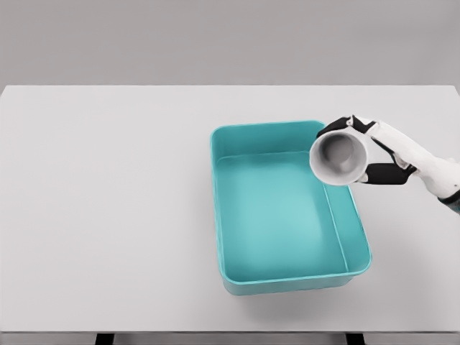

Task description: Put the paper cup into the basket with your right arm

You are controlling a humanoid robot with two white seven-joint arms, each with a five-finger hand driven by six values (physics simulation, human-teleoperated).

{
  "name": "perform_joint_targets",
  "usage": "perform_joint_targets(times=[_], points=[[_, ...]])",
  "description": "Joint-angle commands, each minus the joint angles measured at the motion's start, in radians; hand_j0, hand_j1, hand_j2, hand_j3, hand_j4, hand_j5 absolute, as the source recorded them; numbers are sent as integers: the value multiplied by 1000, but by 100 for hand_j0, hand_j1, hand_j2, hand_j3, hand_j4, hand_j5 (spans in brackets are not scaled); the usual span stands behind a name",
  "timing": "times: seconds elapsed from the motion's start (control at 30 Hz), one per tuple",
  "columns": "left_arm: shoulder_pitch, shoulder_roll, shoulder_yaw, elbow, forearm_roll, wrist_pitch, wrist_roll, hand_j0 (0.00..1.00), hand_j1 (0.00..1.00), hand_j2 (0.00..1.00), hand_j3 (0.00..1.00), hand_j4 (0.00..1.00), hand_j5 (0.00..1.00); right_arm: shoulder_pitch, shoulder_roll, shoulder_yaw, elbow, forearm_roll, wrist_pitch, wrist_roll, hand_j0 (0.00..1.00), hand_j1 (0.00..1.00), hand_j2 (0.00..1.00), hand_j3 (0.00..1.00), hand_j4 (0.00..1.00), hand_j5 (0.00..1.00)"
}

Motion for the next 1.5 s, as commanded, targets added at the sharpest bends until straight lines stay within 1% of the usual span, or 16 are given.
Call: perform_joint_targets(times=[0.0,0.17,0.27,0.33,0.5,0.63,0.93,0.97,1.0,1.03,1.07,1.23,1.27,1.4,1.43,1.47], points=[[0,0,0,0,0,0,0,100,100,100,100,100,100,0,0,28,-1,45,3,0,50,50,50,50,50,50],[0,0,0,0,0,0,0,100,100,100,100,100,100,-32,-1,74,-4,141,2,0,50,50,50,50,50,50],[0,0,0,0,0,0,0,100,100,100,100,100,100,-49,-7,89,-37,193,8,0,50,50,50,50,50,50],[0,0,0,0,0,0,0,100,100,100,100,100,100,-61,-15,92,-41,197,7,0,50,50,50,50,50,50],[0,0,0,0,0,0,0,100,100,100,100,100,100,-130,-21,177,-46,263,16,0,50,50,50,50,50,50],[0,0,0,0,0,0,0,100,100,100,100,100,100,-147,-43,229,-46,302,16,0,50,50,50,50,50,50],[0,0,0,0,0,0,0,100,100,100,100,100,100,-192,-119,321,-47,306,17,0,51,51,51,51,51,51],[0,0,0,0,0,0,0,100,100,100,100,100,100,-193,-121,324,-47,306,17,0,52,52,52,52,52,52],[0,0,0,0,0,0,0,100,100,100,100,100,100,-199,-122,326,-47,306,17,0,57,57,57,57,57,57],[0,0,0,0,0,0,0,100,100,100,100,100,100,-199,-121,326,-47,306,25,0,72,72,72,72,72,72],[0,0,0,0,0,0,0,100,100,100,100,100,100,-199,-119,326,-46,306,31,0,82,82,82,82,82,82],[0,0,0,-3,0,0,0,100,100,100,100,100,100,-201,-119,324,-47,306,40,0,88,88,88,88,88,88],[0,0,0,0,0,0,0,100,100,100,100,100,100,-201,-121,324,-47,306,43,0,91,91,91,91,91,91],[0,0,0,0,0,0,0,100,100,100,100,100,100,-224,-124,321,-47,304,43,0,93,93,93,93,93,93],[0,0,0,0,0,0,0,100,100,100,100,100,100,-227,-124,316,-47,302,43,0,98,98,98,98,98,98],[0,0,0,0,0,0,0,100,100,100,100,100,100,-229,-124,313,-46,292,43,0,98,98,98,98,98,98]])
